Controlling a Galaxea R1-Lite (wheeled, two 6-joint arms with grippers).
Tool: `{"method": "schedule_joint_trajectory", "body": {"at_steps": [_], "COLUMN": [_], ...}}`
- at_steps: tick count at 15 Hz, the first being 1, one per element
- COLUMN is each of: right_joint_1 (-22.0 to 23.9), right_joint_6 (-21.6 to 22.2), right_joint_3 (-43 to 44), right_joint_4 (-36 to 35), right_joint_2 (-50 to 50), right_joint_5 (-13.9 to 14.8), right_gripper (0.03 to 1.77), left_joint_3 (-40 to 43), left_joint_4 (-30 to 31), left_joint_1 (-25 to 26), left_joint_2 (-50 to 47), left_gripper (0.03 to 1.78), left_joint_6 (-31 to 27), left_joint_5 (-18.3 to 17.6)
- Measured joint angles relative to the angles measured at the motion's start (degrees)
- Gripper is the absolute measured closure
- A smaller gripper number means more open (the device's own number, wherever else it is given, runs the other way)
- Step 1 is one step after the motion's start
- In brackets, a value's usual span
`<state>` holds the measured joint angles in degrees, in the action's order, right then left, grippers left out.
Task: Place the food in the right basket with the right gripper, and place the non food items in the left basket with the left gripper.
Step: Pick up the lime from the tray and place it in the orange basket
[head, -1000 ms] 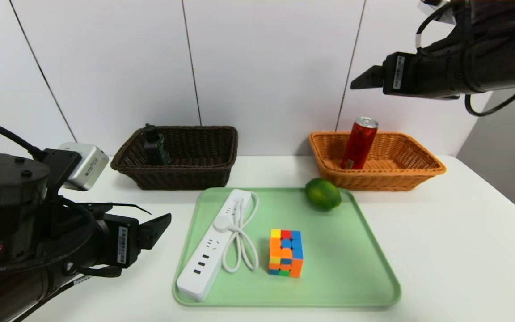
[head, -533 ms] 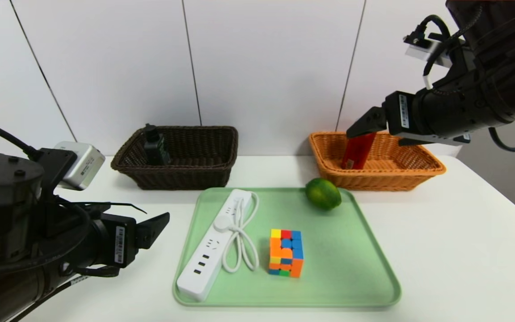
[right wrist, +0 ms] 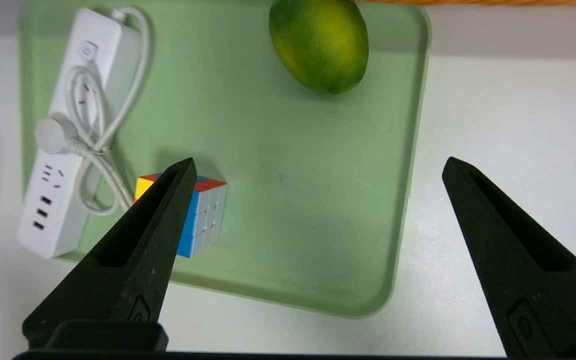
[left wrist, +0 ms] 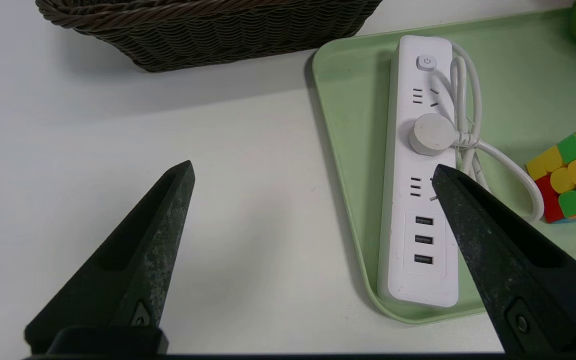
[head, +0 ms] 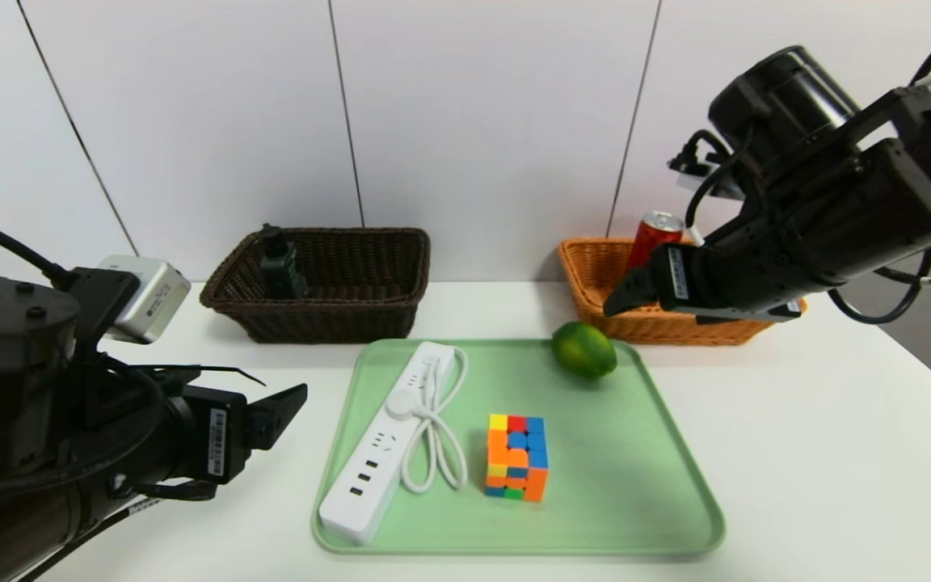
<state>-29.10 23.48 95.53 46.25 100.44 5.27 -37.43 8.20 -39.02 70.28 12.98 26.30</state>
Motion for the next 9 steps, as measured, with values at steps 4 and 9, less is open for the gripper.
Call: {"method": "schedule_joint_trajectory", "body": {"at_steps": [4,9], "right_joint_1": [-2.32,-5.11], "right_joint_6": [0.28,3.78], "right_joint_3": [-0.66,-0.71], "right_joint_4": [-0.45,-1.79], "right_joint_2": [4.13,9.29], "right_joint_5": [6.23,9.89], "right_gripper": [0.11,0.1], "left_joint_3": [-0.02,-0.02], "left_joint_4": [0.06,0.09], "left_joint_1": [-0.02,0.13], "left_joint_2": [0.01,0.0], "left_gripper": [0.12,0.12], "left_joint_6": [0.11,0.33], "left_joint_5": [0.0,-0.04]}}
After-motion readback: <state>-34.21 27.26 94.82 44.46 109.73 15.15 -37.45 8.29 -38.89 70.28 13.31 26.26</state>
